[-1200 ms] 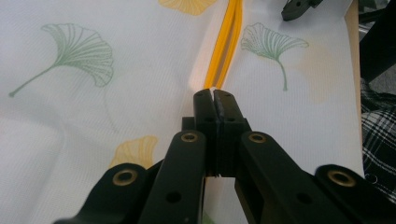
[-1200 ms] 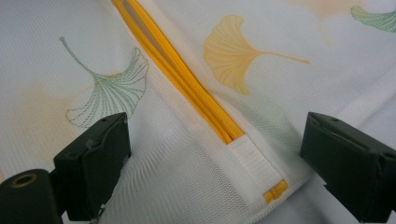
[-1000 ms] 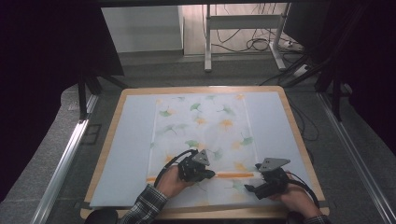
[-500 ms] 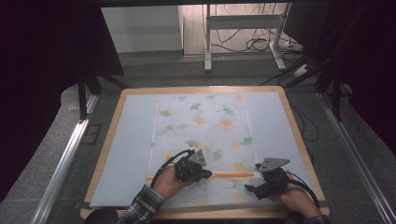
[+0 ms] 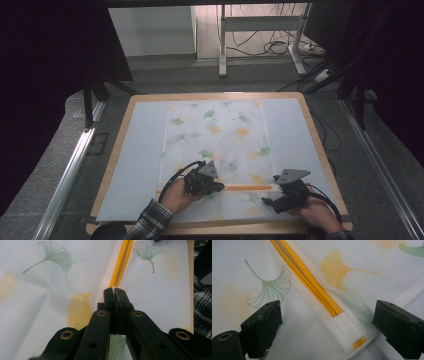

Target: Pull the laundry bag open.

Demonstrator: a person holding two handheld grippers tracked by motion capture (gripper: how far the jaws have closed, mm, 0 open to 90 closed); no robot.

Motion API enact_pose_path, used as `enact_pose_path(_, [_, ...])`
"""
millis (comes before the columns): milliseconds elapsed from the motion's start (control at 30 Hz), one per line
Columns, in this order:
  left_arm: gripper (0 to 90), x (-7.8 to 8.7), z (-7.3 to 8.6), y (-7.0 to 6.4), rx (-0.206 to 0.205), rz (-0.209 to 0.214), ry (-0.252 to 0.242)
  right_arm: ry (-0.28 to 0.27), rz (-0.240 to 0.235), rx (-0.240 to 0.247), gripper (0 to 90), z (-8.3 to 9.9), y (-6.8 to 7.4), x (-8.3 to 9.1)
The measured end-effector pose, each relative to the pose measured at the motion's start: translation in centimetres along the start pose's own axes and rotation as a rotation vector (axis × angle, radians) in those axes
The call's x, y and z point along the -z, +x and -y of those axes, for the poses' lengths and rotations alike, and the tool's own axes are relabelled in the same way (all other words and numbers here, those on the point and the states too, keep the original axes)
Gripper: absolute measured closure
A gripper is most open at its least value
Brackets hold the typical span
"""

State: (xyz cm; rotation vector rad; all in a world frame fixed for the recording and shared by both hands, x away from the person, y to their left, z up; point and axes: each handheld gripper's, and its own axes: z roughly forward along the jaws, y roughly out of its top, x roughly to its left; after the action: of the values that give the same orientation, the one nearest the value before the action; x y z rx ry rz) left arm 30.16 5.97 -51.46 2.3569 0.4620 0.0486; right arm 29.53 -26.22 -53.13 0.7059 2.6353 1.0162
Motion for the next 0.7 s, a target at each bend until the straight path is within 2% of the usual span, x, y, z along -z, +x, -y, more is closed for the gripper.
enact_pose_path(233, [90.0, 0.3, 0.1, -0.1, -0.003, -0.006, 0.006, 0.001, 0.001, -0.001, 8.5, 0.0, 0.0, 0.0])
enact_pose_path(433, [90.0, 0.7, 0.4, 0.0, 0.005, -0.011, 0.007, 0.001, 0.002, -0.005, 8.5, 0.0, 0.0, 0.0])
enact_pose_path(600, [90.0, 1.0, 0.8, 0.0, 0.02, -0.007, -0.011, 0.002, 0.003, -0.006, 8.5, 0.0, 0.1, 0.0])
enact_pose_path(700, [90.0, 1.1, 1.0, 0.0, 0.02, -0.019, 0.0, 0.002, 0.003, -0.006, 8.5, 0.0, 0.1, 0.0])
